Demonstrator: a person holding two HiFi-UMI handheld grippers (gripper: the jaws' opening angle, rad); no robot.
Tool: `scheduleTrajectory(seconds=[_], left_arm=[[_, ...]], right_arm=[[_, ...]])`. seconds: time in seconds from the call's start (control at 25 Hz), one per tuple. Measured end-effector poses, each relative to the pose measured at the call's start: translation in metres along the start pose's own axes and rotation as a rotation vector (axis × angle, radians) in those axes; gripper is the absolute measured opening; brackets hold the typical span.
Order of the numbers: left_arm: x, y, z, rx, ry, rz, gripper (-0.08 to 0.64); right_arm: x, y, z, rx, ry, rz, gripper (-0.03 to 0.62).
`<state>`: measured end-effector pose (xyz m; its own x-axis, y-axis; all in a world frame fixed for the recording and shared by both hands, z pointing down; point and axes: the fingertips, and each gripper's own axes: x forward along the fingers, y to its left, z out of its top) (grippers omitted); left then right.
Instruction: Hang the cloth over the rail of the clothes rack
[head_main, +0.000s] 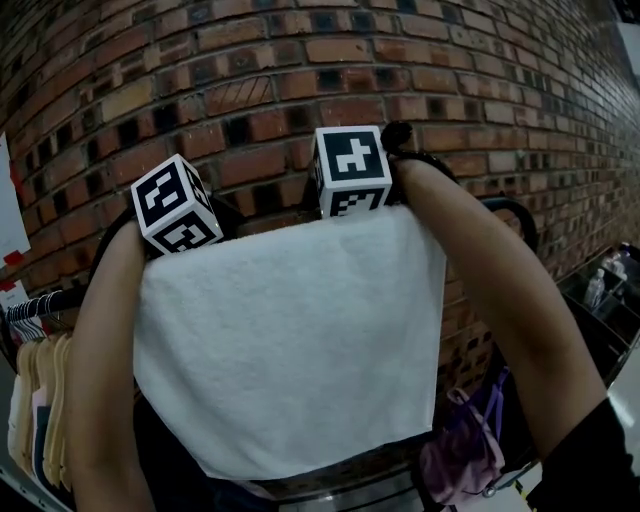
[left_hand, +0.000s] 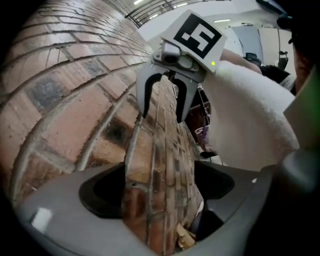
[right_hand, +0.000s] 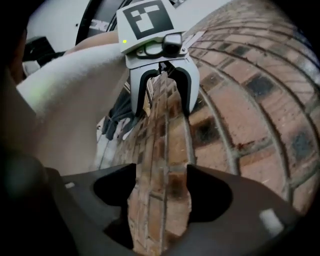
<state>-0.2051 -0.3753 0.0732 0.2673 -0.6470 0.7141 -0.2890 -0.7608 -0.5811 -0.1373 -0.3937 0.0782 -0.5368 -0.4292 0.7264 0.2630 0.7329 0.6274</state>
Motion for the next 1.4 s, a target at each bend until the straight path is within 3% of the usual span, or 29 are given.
scheduleTrajectory(seconds=[0.24, 0.52, 0.6, 0.72, 0.88, 0.96, 1.0, 1.08, 1.12, 1.28, 1.4], left_arm=[[-0.013, 0.009, 0.015, 0.063, -0.079, 0.091, 0.449], [-0.041, 0.031, 0.037, 0.121, -0.193, 0.26, 0.446], [-0.056, 0.043, 0.044, 0.161, -0.205, 0.37, 0.44], [-0.097, 0.068, 0.063, 0.203, -0.273, 0.624, 0.416], [-0.183, 0.079, 0.096, 0.17, -0.501, 0.958, 0.377], [-0.223, 0.066, 0.115, 0.18, -0.617, 1.089, 0.312], [-0.241, 0.054, 0.124, 0.195, -0.671, 1.145, 0.265], [-0.273, 0.023, 0.142, 0.222, -0.777, 1.245, 0.102], [-0.285, 0.006, 0.149, 0.224, -0.826, 1.289, 0.02], [-0.294, -0.064, 0.163, 0.198, -0.951, 1.376, 0.003], [-0.267, -0.105, 0.159, 0.13, -1.016, 1.355, 0.003]], right_arm=[[-0.016, -0.013, 0.008, -0.033, -0.05, -0.096, 0.311], [-0.031, -0.029, 0.012, -0.046, -0.103, -0.213, 0.311], [-0.05, -0.047, 0.026, -0.049, -0.173, -0.338, 0.311], [-0.096, -0.073, 0.054, -0.04, -0.314, -0.568, 0.31], [-0.159, -0.079, 0.093, -0.072, -0.465, -0.808, 0.308], [-0.194, -0.073, 0.109, -0.041, -0.567, -0.91, 0.257], [-0.213, -0.069, 0.115, -0.016, -0.624, -0.963, 0.172], [-0.247, -0.056, 0.125, 0.041, -0.75, -1.057, 0.041], [-0.26, -0.046, 0.129, 0.075, -0.815, -1.088, 0.012], [-0.274, 0.013, 0.138, 0.207, -1.014, -1.145, 0.003], [-0.263, 0.063, 0.136, 0.234, -1.108, -1.189, 0.003]])
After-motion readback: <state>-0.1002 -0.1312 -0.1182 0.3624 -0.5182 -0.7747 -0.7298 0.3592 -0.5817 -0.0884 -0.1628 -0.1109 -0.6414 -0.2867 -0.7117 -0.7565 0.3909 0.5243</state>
